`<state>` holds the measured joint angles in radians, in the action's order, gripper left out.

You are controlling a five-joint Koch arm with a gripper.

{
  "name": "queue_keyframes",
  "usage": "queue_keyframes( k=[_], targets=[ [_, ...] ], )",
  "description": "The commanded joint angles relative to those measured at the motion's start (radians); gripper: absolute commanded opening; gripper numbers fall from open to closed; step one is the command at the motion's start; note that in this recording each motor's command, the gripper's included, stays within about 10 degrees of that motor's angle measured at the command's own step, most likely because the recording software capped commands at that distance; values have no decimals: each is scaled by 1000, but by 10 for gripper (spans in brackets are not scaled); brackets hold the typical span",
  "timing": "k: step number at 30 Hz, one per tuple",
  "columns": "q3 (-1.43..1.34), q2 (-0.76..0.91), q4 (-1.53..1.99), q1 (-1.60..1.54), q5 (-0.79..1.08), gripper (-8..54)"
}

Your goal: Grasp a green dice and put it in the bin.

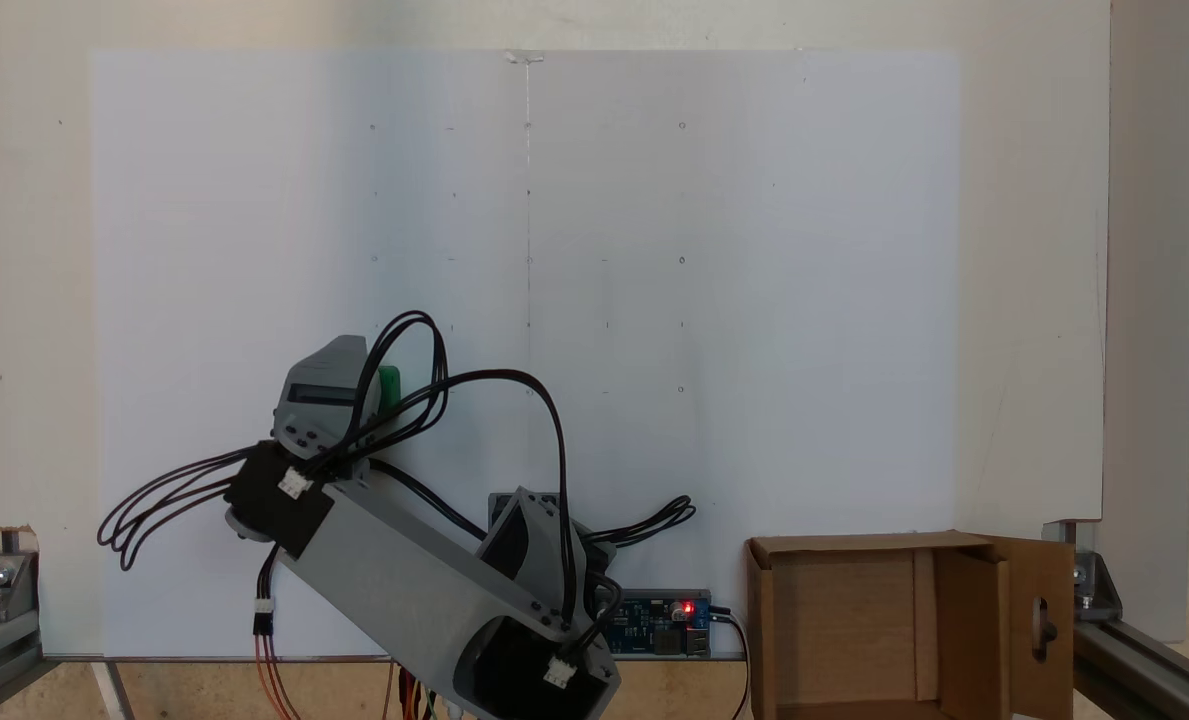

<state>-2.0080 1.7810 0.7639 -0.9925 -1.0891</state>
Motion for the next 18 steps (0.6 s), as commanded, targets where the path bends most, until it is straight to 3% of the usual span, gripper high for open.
queue_keyframes(
  k=[1, 18],
  targets=[
    [17, 8, -17, 0, -69, 430],
    [-15, -74, -51, 2, -69, 422]
  ],
)
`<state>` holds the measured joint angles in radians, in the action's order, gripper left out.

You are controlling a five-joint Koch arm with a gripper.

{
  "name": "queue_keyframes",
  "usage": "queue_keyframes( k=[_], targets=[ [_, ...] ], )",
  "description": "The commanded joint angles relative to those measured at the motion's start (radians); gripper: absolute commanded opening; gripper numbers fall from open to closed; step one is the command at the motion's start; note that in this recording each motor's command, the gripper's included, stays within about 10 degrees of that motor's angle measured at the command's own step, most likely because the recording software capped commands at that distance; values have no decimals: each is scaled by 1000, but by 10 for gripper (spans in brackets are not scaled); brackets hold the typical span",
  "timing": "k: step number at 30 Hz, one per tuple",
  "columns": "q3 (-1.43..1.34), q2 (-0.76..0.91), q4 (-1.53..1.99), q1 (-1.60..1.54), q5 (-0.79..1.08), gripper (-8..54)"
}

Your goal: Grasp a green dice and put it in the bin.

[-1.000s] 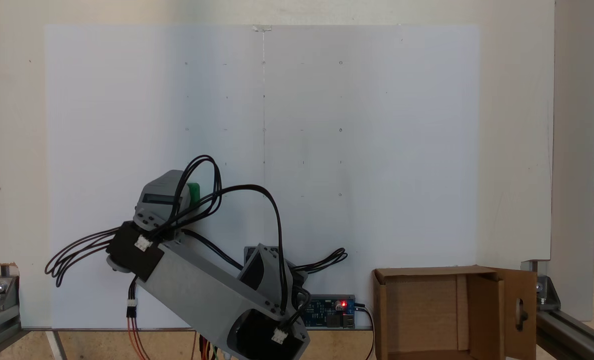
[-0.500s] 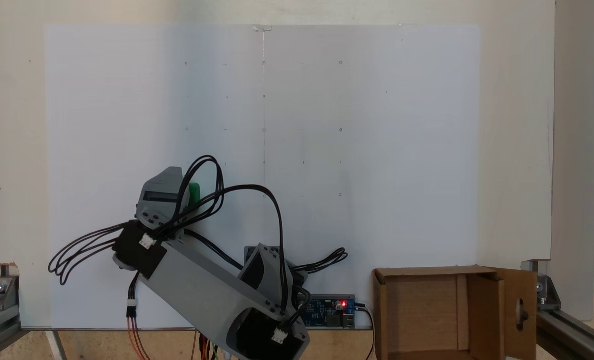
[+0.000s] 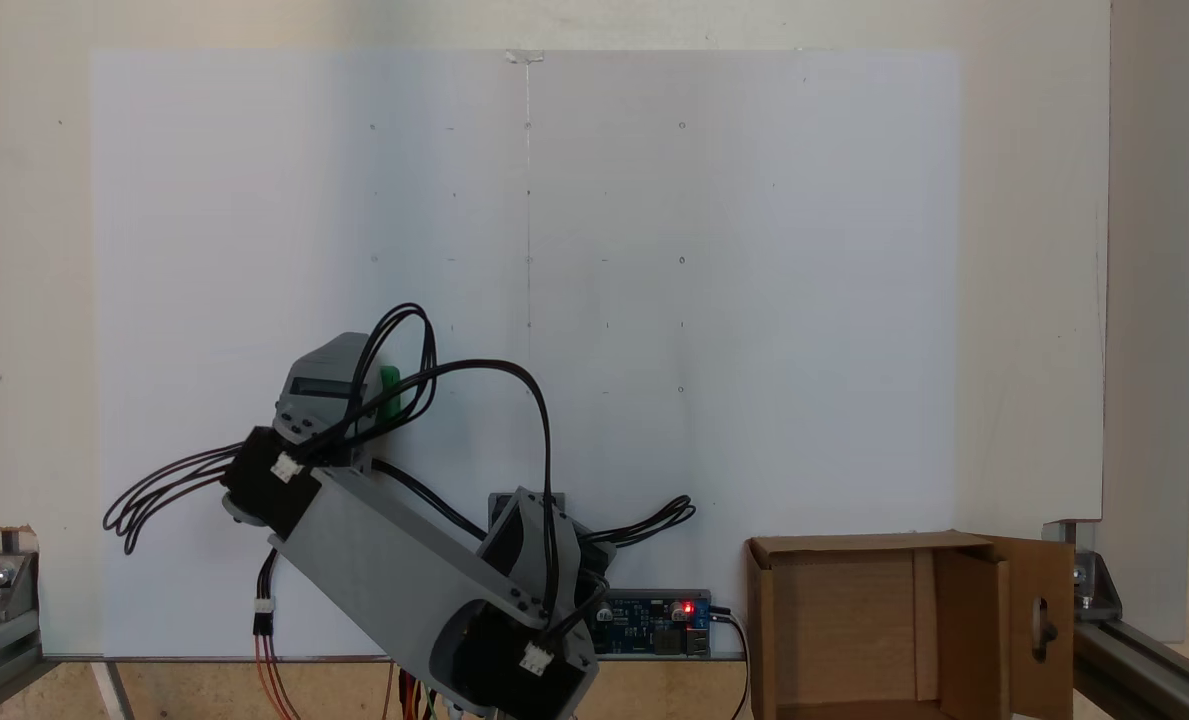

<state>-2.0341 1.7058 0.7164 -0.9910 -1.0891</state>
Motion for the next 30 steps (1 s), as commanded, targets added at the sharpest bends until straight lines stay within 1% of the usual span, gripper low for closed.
queue_keyframes(
  k=[1, 20, 30],
  targets=[
    [9, -8, -5, 0, -69, 422],
    [5, -118, -54, 2, -67, 415],
    [-9, -149, -67, 5, -63, 414]
  ],
)
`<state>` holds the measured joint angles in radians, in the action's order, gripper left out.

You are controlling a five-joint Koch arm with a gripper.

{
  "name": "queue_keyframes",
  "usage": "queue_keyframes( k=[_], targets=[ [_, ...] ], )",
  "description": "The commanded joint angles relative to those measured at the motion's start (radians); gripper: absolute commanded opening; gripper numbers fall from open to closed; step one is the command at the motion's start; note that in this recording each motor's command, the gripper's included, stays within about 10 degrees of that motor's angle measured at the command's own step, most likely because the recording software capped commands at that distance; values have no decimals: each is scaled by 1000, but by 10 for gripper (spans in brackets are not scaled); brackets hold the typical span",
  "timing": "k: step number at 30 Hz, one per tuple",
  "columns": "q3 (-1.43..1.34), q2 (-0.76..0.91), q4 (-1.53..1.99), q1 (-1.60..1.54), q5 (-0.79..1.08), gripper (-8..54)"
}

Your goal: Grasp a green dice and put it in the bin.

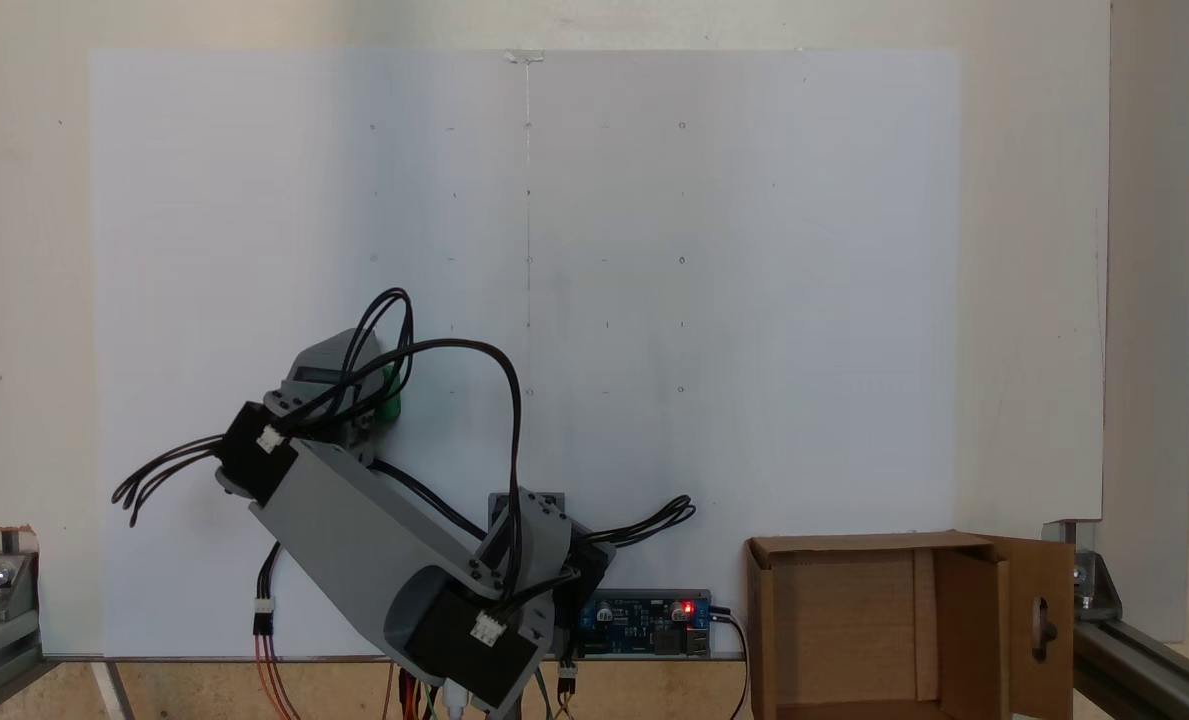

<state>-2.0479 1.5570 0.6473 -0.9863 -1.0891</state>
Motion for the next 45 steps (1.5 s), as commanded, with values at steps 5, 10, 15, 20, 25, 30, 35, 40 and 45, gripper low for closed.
queue_keyframes(
  k=[5, 10, 15, 20, 25, 30, 35, 40, 45],
  targets=[
    [-23, 0, 3, 6, -55, 414],
    [-38, 0, 3, 9, -52, 414],
    [-40, 0, 0, 9, -54, 410],
    [-38, 0, -20, 9, -54, 403],
    [-38, 0, -44, 9, -54, 403],
    [-38, 0, -57, 11, -54, 365],
    [-40, -2, -58, 18, -52, 365],
    [-41, -2, -57, 32, -40, 364],
    [-44, -2, -54, 34, -35, 301]
  ],
)
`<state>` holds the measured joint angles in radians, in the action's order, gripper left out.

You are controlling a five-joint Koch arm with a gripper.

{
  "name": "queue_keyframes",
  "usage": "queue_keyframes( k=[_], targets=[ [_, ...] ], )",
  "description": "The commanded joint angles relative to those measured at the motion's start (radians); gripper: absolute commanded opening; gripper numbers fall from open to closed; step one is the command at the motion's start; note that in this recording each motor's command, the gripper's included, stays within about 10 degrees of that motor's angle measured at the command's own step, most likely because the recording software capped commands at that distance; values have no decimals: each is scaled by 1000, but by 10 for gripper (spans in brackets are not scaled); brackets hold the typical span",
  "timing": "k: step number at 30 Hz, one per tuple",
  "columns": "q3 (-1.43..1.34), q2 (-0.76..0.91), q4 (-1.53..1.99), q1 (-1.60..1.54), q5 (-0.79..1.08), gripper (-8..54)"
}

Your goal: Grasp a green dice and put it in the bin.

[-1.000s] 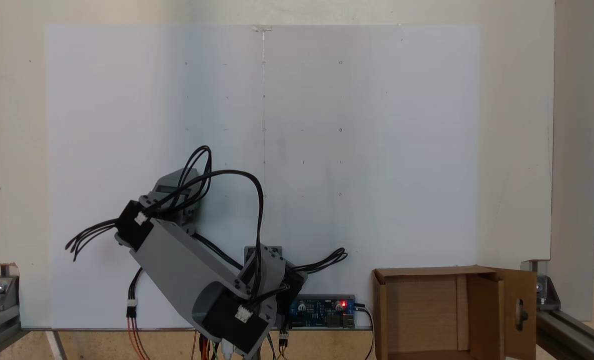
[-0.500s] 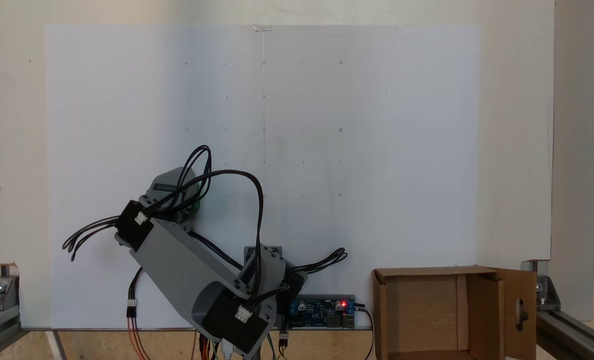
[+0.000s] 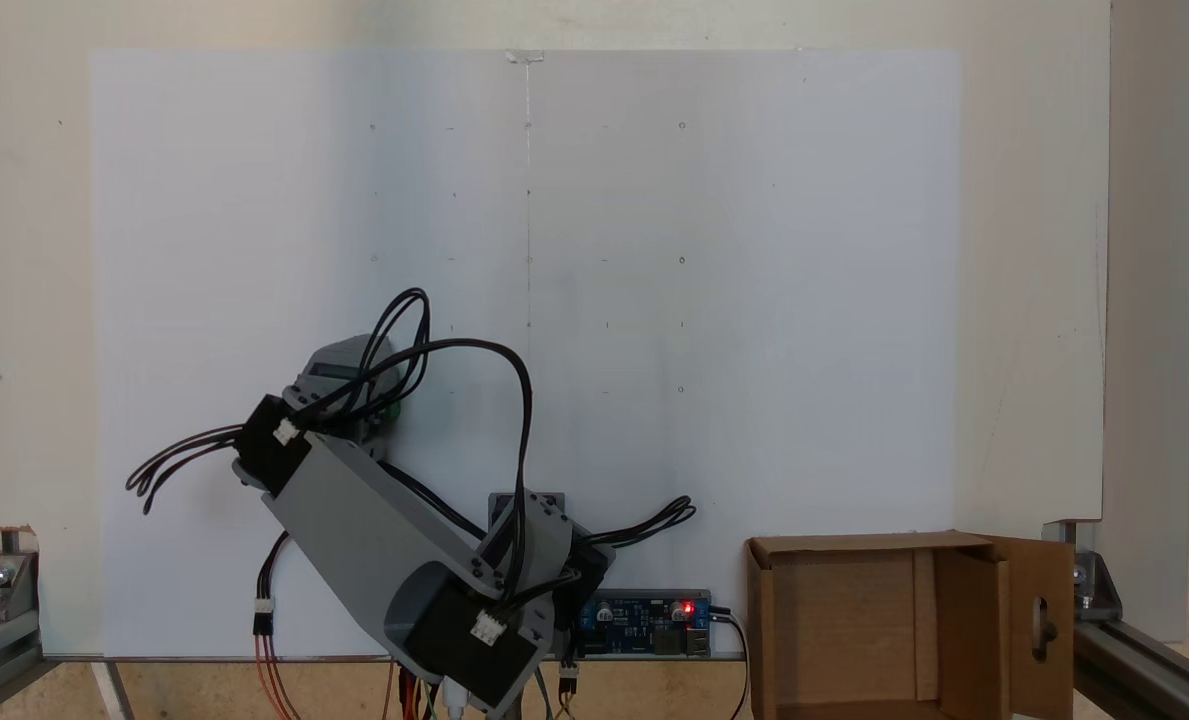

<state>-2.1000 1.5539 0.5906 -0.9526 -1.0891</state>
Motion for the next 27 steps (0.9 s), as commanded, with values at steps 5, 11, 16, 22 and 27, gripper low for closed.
queue_keyframes(
  k=[5, 11, 16, 22, 27],
  targets=[
    [6, 2, 3, 2, -35, 207],
    [0, 5, 5, 29, -35, 121],
    [25, 95, 67, 32, -35, 121],
    [207, 236, 347, 44, -34, 121],
    [296, 307, 456, 43, -34, 121]
  ],
)
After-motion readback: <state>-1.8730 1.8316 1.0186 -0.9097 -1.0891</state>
